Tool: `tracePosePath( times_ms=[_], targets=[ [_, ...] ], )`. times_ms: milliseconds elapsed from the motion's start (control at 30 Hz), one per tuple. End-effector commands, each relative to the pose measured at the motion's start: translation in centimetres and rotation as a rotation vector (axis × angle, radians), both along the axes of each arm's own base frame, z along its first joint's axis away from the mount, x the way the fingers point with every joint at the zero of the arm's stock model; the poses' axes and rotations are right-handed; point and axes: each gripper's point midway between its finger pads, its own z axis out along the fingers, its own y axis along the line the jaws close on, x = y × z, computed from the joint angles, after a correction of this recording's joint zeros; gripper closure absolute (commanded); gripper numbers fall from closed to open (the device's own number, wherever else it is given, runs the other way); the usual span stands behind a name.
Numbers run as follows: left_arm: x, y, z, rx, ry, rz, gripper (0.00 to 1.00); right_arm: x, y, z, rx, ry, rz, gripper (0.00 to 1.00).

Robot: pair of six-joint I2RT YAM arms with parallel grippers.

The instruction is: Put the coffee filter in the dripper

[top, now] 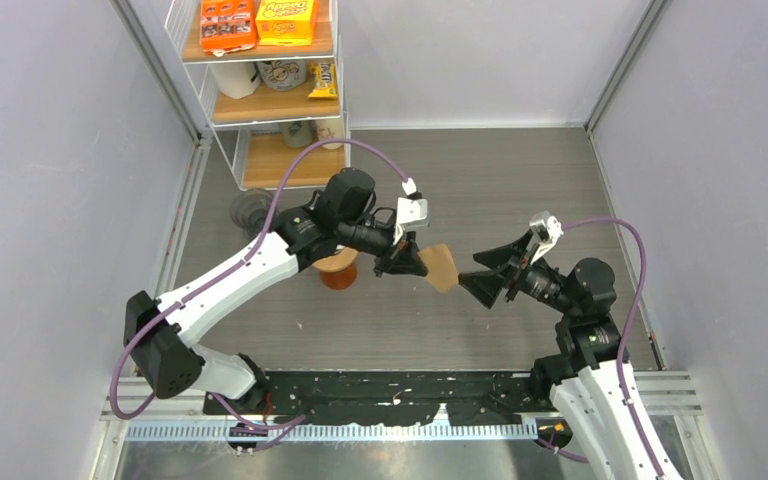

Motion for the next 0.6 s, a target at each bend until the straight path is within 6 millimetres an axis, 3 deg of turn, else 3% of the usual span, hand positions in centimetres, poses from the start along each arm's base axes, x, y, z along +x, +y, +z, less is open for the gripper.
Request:
tracePosePath(
  times_ms=[0, 233, 567],
  targets=[
    [1.4, -0.8, 2.0, -0.058, -0.026, 0.074, 1.00, -1.1, 0.5, 1.5, 0.021, -0.070, 0.051, 0.07],
    [2.4, -1.1, 2.7, -0.079, 0.021, 0.175, 1.00, -1.0, 0.4, 1.2, 0.017, -0.056, 0.037, 0.07],
    [1.1, -1.8, 2.9, -0.107, 0.108, 0.110, 1.00, 0.4, 0.0, 1.2, 0.017, -0.032, -0.027, 0.07]
  ],
)
